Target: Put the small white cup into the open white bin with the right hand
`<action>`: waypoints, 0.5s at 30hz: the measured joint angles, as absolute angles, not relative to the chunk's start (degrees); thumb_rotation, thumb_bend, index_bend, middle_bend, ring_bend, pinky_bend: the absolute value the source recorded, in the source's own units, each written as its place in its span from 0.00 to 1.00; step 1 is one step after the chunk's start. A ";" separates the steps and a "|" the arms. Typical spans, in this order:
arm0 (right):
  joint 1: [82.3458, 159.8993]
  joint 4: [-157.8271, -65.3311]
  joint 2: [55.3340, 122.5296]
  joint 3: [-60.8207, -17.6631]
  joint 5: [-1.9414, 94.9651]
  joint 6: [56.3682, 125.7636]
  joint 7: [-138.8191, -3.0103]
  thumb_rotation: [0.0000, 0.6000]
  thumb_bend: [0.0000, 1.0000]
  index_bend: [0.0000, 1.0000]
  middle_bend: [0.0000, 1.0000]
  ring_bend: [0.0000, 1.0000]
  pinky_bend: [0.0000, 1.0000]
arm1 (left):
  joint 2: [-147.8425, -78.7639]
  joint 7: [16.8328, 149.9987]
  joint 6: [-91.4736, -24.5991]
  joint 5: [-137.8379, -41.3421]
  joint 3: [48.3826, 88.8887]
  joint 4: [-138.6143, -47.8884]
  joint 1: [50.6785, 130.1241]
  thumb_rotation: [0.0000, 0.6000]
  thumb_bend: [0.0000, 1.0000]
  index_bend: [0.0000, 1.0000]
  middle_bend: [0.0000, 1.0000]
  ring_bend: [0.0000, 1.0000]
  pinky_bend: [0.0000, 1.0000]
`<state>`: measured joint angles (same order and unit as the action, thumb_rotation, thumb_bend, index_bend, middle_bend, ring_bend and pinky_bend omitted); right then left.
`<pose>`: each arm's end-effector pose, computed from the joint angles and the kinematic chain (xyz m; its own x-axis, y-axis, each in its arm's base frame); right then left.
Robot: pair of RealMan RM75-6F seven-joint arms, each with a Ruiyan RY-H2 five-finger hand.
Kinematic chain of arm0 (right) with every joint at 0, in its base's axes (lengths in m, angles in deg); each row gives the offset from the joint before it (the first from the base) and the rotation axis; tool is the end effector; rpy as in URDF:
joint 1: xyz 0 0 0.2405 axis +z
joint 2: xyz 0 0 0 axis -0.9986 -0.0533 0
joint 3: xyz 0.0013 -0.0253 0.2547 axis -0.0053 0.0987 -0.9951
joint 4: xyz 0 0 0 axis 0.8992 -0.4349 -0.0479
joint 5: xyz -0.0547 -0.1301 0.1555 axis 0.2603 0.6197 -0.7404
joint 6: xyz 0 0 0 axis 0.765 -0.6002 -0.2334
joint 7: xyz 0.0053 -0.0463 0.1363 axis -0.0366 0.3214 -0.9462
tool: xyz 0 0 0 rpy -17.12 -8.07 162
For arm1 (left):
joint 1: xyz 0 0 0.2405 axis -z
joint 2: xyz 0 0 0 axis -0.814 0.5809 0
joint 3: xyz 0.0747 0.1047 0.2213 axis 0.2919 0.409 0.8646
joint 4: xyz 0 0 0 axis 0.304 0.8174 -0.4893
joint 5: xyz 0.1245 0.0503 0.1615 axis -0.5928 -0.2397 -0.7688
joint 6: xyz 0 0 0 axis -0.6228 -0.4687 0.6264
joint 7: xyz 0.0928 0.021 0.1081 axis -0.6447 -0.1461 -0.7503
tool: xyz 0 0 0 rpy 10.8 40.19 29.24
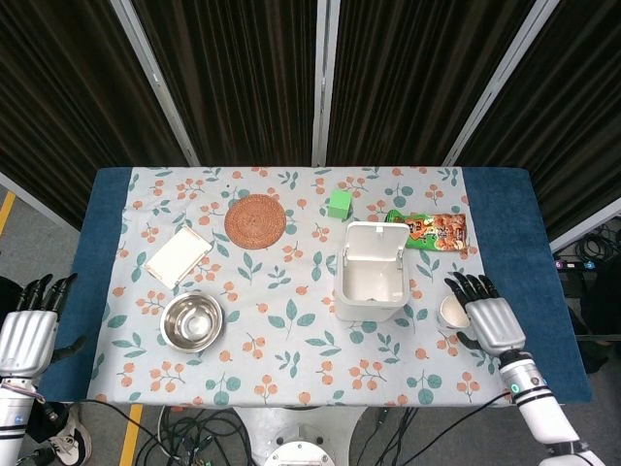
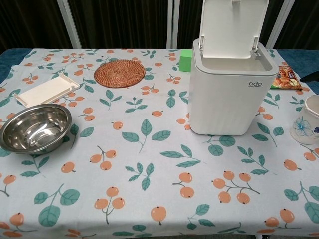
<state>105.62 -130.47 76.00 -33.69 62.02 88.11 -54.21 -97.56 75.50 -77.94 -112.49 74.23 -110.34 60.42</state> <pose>-0.2762 -0.2475 0.0759 0.5274 -0.2860 0.8001 -0.8495 -0.1971 0.4895 -0.3174 0.1864 0.1440 0.5130 0.0172 0.8582 0.8583 0.0066 -0.5132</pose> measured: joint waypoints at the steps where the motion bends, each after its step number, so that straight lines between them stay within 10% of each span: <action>1: 106.08 -130.43 76.35 -33.72 61.80 87.66 -53.98 1.00 0.17 0.00 0.04 0.02 0.15 | -97.59 75.56 -77.94 -112.49 74.23 -110.29 60.42 1.00 0.16 0.08 0.14 0.04 0.11; 15: 107.52 -128.88 78.39 -33.08 60.82 87.81 -53.41 1.00 0.21 0.21 0.28 0.33 0.50 | -98.10 76.85 -77.12 -111.91 74.38 -109.03 60.43 1.00 0.16 0.08 0.14 0.04 0.11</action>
<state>107.52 -128.88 78.39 -33.08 60.82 87.81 -53.41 -98.10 76.85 -77.12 -111.91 74.38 -109.03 60.43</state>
